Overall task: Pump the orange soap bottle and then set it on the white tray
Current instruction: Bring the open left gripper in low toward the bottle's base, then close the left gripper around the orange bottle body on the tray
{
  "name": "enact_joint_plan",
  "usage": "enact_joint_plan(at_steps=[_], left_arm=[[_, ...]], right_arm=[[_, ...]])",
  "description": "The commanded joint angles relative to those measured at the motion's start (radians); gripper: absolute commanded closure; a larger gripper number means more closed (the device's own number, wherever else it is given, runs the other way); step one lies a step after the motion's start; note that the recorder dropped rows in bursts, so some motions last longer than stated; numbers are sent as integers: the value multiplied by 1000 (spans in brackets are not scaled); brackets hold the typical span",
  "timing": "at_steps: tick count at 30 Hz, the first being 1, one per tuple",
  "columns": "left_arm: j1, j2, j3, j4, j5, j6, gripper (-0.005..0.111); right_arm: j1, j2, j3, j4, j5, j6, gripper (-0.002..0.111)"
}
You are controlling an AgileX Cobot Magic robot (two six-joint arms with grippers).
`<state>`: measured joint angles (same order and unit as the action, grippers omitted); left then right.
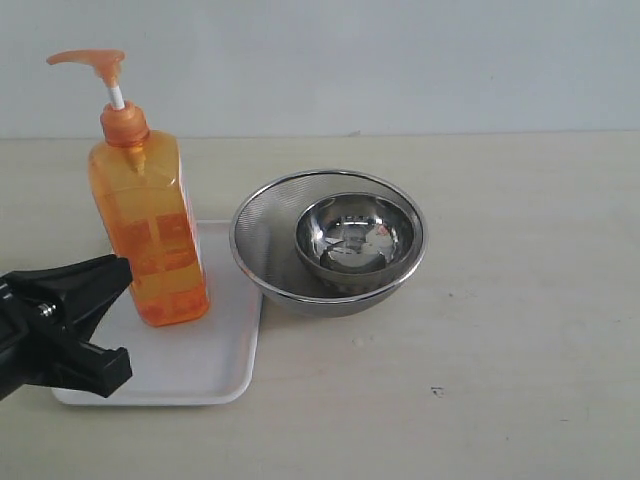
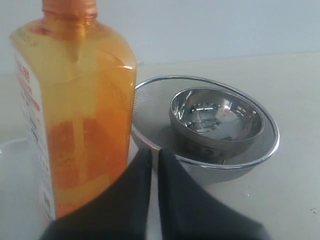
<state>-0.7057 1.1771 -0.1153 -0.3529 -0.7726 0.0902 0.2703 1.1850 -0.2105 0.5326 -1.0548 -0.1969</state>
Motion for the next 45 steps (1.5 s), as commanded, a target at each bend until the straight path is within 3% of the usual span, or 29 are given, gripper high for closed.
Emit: enact_joint_plan(at_steps=[1,3,5,6,8,18,25,33,45], left_arm=[[-4,4,-6,-4,11,-19,93],[-4,4,-7,-9,4,-22,74],[-4,4,-9,-33,-5,-29,42],[-4,4,-11,-59,-9,-51,17],[-3,6,-27,-127,-9,-54,-3],[-3,200,-131,-128,-33,-45,-3],[-3,400,-157,-126,-253,-27,-3],[-3,487,-158,-129,-421,-44,-3],[-3,569,-194,-137,-448,-51,-3]], right_arm=[[-3,-6,2,-4,-11,-2,102],[-3,-6,2,-4,-11,-2,102],[-3,-6,2,-4,-11,-2,102],[-3,-6,2,-4,-11,-2,102],[-3,-6,2,-4,-11,-2,102],[-3,-6,2,-4,-11,-2,102],[-3,-6,2,-5,-13,-2,102],[-3,-6,2,-5,-13,-2,102],[-3,-6,2,-5,-13,-2,102]])
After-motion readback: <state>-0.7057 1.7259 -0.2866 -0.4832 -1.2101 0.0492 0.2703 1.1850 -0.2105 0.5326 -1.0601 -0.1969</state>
